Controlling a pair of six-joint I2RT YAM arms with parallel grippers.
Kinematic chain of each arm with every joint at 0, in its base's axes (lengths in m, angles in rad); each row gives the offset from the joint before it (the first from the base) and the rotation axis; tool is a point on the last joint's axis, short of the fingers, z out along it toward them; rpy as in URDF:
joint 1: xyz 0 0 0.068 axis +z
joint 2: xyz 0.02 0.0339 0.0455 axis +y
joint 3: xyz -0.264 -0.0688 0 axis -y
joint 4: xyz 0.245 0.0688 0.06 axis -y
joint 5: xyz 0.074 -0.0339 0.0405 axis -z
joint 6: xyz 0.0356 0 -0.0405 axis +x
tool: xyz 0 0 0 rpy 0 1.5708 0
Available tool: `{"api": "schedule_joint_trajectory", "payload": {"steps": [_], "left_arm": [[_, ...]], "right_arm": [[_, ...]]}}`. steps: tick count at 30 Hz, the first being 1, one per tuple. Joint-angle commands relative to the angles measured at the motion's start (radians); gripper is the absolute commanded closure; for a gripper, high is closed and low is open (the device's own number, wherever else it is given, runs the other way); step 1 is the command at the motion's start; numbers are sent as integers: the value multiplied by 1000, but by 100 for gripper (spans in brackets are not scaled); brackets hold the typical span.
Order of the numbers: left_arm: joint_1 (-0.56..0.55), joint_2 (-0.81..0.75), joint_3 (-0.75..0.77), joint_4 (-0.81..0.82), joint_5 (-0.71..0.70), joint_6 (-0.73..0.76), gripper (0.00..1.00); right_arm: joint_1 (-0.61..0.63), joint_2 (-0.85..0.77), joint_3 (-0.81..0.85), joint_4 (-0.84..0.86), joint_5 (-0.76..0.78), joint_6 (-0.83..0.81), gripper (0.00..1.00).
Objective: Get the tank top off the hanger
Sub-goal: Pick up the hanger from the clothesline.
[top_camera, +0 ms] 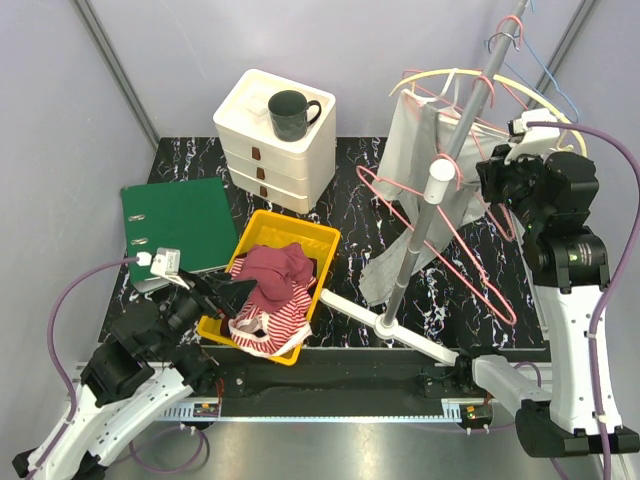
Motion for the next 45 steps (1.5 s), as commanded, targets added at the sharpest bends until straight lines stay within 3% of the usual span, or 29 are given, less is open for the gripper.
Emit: {"api": "schedule_joint_trajectory", "payload": {"steps": [1, 4, 17, 26, 36, 41, 45], "left_arm": [[2, 48, 65, 34, 40, 43, 6], [2, 77, 107, 36, 61, 69, 6], [2, 150, 164, 74, 160, 95, 7], [2, 312, 278, 118, 268, 144, 7], [3, 599, 626, 132, 209, 106, 8], [3, 857, 790, 188, 256, 144, 15], [11, 1073, 1012, 188, 312, 198, 16]], "right_arm": [[-5, -45, -33, 91, -50, -23, 93], [-5, -40, -23, 104, -64, -38, 100], [-6, 64, 177, 102, -237, -69, 100], [-5, 138, 246, 81, -368, 14, 100], [-6, 104, 71, 73, -396, 115, 100], [-5, 61, 20, 111, -443, 135, 100], [-5, 44, 7, 119, -472, 158, 100]]}}
